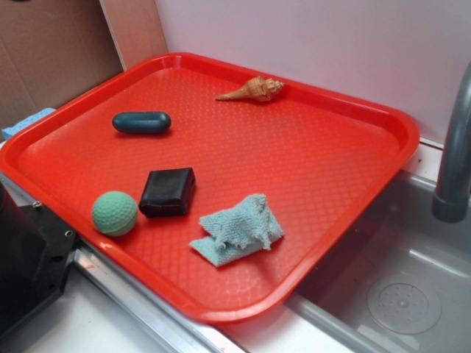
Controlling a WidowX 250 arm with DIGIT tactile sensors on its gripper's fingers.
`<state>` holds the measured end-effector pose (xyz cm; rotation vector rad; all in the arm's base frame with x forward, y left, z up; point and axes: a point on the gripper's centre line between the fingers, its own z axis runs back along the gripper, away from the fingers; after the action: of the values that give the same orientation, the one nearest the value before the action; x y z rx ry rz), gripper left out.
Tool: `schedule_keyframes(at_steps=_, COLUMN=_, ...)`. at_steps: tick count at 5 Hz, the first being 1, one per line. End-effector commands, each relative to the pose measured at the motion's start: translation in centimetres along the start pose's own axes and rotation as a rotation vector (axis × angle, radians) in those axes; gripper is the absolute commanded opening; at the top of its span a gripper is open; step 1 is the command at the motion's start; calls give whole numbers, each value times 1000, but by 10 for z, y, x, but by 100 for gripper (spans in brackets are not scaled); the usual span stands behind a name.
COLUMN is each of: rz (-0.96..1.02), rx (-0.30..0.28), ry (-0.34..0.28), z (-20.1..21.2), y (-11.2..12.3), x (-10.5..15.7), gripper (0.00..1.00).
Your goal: Grab the blue cloth.
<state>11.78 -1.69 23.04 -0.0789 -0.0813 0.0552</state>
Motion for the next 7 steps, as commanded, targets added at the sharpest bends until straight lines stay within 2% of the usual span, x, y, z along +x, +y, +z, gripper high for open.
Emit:
schedule_keyframes(at_steps=1, rz=402, rx=-38, ry=-26, z=-24, y=-24, x=13, gripper=100)
schedule_keyframes(at_steps=2, rz=571, rx=-36, ry=-24, z=-37, y=-38, x=20, gripper=100)
schedule_keyframes(at_steps=3, rz=724, rx=-33, ry=-49, z=-63, y=-64, x=33, gripper=100)
schedule_keyframes(at_steps=4, rz=783, rx=-65, ry=-19, z=-90, y=-82, x=40, gripper=100)
schedule_keyframes(at_steps=5, rz=783, rx=-56, ry=-9, z=-124, y=-104, x=47, gripper=100)
schedule_keyframes(at_steps=6, rz=782, rx=-26, ry=-25, z=-152, y=-114, x=43, gripper=100)
schedule_keyframes(at_steps=7, rz=779, rx=1, ry=-10, z=-177, y=-118, x=39, gripper=100)
